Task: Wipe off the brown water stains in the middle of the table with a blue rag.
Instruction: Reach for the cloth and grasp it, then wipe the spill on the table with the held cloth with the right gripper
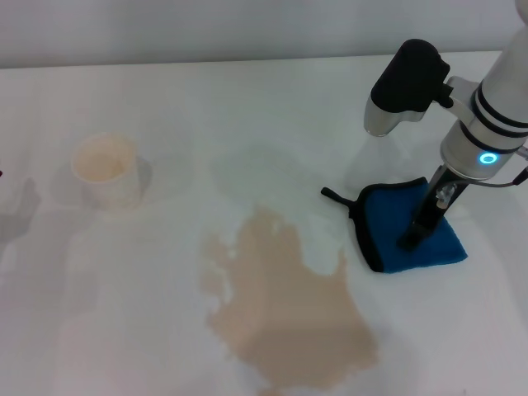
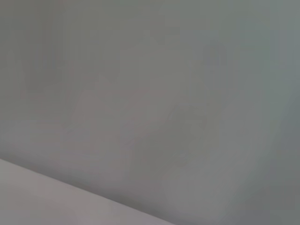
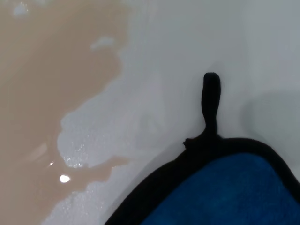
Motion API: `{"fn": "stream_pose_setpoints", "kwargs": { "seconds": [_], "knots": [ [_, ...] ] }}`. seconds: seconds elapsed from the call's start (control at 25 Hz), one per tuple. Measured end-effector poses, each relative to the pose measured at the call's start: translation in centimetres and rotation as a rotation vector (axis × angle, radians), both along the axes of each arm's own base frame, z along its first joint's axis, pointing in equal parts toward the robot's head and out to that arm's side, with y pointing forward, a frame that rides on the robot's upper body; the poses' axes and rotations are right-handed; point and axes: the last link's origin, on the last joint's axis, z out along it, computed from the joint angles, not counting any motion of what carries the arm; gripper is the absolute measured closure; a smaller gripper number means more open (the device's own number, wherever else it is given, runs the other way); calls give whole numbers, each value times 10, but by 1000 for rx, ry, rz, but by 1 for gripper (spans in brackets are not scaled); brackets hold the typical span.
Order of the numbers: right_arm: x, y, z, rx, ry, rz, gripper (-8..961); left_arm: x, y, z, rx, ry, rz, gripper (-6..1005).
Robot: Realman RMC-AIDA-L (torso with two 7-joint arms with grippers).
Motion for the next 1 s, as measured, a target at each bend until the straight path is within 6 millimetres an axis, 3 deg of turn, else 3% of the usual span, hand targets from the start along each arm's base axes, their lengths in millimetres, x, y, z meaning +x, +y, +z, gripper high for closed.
{"fn": "stream_pose_setpoints", "kwargs": {
  "seconds": [0.4,0.84,0.92,1.0],
  "knots": [
    [-1,0,0,-1,-2,0,387,1,-1,0,4,-2,-6,107],
    [-1,2,3,17,14,-6,547,1,0,1,6,-2,-10,107],
    [-2,3,4,21,18,-7,770,1,0,1,6,-2,-10,107],
    [-2,3,4,21,19,-7,800,2,0,1,6,-2,-11,107]
  ]
}}
